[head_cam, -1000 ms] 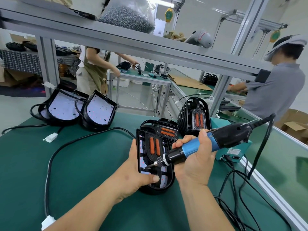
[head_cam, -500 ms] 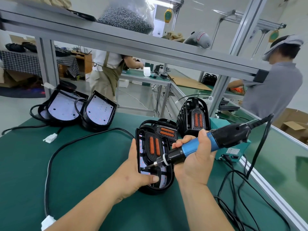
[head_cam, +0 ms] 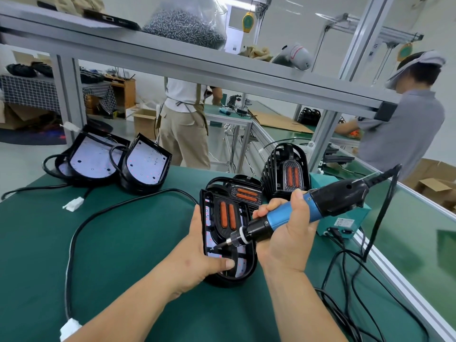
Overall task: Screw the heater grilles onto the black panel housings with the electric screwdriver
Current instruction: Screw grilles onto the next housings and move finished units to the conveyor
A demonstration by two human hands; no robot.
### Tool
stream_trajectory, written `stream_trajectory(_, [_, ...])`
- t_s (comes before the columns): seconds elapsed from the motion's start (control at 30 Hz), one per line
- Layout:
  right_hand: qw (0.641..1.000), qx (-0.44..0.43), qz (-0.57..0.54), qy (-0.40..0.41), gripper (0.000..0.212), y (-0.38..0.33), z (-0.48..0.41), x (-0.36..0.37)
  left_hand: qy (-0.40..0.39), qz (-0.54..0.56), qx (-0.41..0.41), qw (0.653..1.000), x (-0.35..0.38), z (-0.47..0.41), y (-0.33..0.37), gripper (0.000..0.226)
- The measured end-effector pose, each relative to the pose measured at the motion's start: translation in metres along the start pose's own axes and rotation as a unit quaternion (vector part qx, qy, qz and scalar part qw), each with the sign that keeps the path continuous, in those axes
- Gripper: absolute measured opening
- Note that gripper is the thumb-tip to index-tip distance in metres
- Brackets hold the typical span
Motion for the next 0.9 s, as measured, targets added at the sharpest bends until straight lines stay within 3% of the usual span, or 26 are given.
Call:
stream_trajectory(0.37, [0.997,-0.021,0.036,-0.068,0.007,-0.002,0.000,0.011,0.003,-0.010,0.001,1.000,-0.001,0.000,0.003,0.117])
stream_trajectory(0.53, [0.989,-0.036,0.070,-0.123,0.024,-0.002,0.005,0.022,0.001,-0.015,-0.001,1.000,-0.002,0.000,0.004,0.107])
stream_trajectory(0.77, [0.984,-0.019,0.090,-0.154,0.028,0.000,0.009,0.027,0.008,-0.027,-0.002,1.000,-0.003,-0.002,0.003,0.103])
stream_trajectory(0.9, [0.984,-0.030,0.091,-0.151,0.019,-0.002,0.010,0.027,0.014,-0.024,-0.010,1.000,-0.004,-0.001,0.004,0.103])
Point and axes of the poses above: each hand's wrist, its own z-axis away from the middle knuckle, its own x-axis out of the palm, y = z × x, the point moved 2 cm from there along -z, towards the middle knuckle, and after that the axes turned 4 degrees about -z, right-handed, at the moved point
